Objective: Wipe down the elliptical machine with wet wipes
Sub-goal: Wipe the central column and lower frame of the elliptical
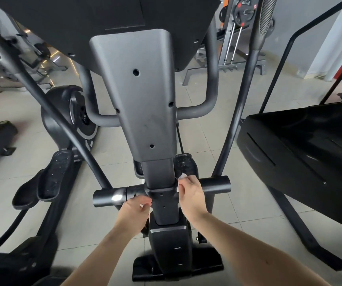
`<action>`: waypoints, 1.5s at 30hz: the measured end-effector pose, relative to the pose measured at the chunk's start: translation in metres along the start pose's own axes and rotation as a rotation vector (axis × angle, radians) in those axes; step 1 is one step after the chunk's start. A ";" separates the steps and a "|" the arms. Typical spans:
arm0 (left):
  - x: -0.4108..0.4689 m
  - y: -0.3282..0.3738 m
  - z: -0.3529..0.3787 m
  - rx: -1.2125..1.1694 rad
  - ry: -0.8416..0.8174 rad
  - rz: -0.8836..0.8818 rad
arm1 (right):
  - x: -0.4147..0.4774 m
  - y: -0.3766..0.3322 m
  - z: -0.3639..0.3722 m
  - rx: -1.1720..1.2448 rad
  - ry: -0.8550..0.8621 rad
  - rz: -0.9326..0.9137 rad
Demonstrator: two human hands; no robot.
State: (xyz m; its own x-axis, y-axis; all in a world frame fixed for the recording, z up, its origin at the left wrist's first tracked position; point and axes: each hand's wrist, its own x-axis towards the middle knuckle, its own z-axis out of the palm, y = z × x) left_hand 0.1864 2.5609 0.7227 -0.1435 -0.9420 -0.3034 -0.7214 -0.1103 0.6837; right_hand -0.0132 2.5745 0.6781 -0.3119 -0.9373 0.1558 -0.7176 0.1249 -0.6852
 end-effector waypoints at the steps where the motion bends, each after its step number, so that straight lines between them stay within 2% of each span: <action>1: 0.000 0.000 0.001 0.002 0.000 -0.009 | -0.004 0.002 0.001 0.041 0.013 0.007; 6: -0.001 0.002 0.005 0.050 0.017 -0.040 | -0.017 0.001 0.009 0.209 0.072 0.079; 11: 0.003 0.004 0.003 0.069 0.031 -0.019 | -0.031 -0.007 0.022 0.364 0.045 0.149; 23: 0.032 -0.035 -0.053 -0.021 0.045 0.105 | -0.042 -0.043 0.062 0.458 0.263 0.388; 28: 0.048 -0.078 -0.098 -0.060 0.053 0.207 | -0.047 -0.108 0.105 0.424 0.219 0.356; 31: 0.059 -0.106 -0.124 -0.039 0.058 0.260 | -0.042 -0.153 0.132 0.374 0.144 0.259; 33: 0.065 -0.122 -0.137 0.000 0.082 0.281 | -0.041 -0.172 0.140 0.309 0.153 0.238; 39: 0.083 -0.152 -0.154 0.216 0.031 0.368 | -0.044 -0.173 0.122 -0.140 0.204 0.257; 42: 0.084 -0.157 -0.157 0.227 -0.021 0.365 | -0.044 -0.175 0.124 -0.436 0.067 0.205; 45: 0.082 -0.152 -0.157 0.160 -0.037 0.337 | -0.051 -0.183 0.133 -0.543 -0.092 0.204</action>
State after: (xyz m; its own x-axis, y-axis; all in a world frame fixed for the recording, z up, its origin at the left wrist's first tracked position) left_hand 0.3906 2.4505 0.6987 -0.4132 -0.9046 -0.1044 -0.7257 0.2579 0.6378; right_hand 0.2168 2.5558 0.7009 -0.4395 -0.8980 -0.0200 -0.8725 0.4321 -0.2283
